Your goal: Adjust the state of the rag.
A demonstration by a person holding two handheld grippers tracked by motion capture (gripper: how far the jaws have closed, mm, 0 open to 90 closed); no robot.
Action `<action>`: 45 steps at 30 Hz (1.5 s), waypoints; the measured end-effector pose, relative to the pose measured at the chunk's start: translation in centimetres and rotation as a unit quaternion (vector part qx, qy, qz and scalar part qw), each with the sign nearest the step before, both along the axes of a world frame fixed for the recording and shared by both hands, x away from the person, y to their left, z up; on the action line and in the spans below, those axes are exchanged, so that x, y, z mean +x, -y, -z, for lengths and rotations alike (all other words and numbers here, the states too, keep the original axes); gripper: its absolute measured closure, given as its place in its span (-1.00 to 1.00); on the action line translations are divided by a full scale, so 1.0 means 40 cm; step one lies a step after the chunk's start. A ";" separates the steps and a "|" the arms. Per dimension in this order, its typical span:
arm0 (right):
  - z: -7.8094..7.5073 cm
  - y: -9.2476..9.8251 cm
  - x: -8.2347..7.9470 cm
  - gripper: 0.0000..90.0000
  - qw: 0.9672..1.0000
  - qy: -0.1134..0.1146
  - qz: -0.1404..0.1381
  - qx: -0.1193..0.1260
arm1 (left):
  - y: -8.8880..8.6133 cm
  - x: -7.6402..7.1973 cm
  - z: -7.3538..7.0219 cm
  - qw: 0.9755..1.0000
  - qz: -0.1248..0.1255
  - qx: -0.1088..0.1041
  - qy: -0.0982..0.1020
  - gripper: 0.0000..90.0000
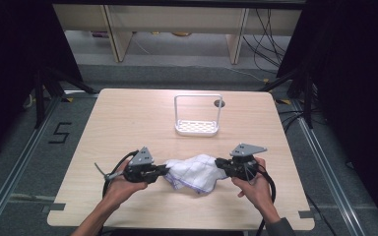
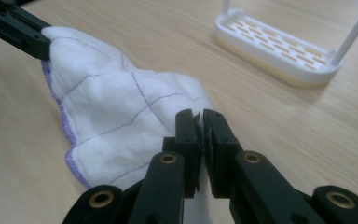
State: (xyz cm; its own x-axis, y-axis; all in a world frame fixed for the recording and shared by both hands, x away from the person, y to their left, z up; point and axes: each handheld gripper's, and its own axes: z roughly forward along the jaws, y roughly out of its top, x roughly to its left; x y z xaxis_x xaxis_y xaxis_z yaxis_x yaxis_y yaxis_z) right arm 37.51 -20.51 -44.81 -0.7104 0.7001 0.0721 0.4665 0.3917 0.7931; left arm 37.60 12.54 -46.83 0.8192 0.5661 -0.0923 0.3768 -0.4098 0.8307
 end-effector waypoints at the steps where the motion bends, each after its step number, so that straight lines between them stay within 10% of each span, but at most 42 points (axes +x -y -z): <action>1: 0.013 -0.002 0.020 0.89 1.000 -0.004 0.007 -0.009 | 0.008 0.020 0.011 1.000 -0.003 0.003 -0.004 0.89; 6: 0.066 -0.032 0.102 0.81 0.998 -0.026 0.017 -0.062 | 0.024 0.093 0.043 0.999 -0.032 -0.008 -0.027 0.88; 11: 0.080 -0.055 0.138 0.31 0.995 -0.021 0.056 -0.085 | 0.020 0.139 0.053 0.998 -0.043 -0.004 -0.046 0.87; 18: 0.021 -0.055 0.004 0.19 0.998 0.009 -0.001 -0.063 | 0.022 0.138 0.053 0.998 -0.044 -0.003 -0.045 0.87; 23: 0.046 -0.069 -0.083 0.15 0.997 -0.025 -0.030 -0.065 | 0.020 0.135 0.047 0.998 -0.036 0.011 -0.043 0.87; 32: 0.118 -0.108 -0.083 0.09 0.994 -0.026 -0.037 -0.097 | 0.022 0.134 0.049 0.998 -0.041 0.002 -0.047 0.87; 38: 0.118 -0.113 -0.064 0.77 0.992 -0.013 -0.057 -0.115 | 0.018 0.130 0.047 0.998 -0.038 0.000 -0.048 0.86; 45: 0.022 -0.065 -0.077 0.92 0.996 -0.010 -0.065 -0.059 | 0.006 0.106 0.013 0.999 -0.016 -0.001 -0.045 0.87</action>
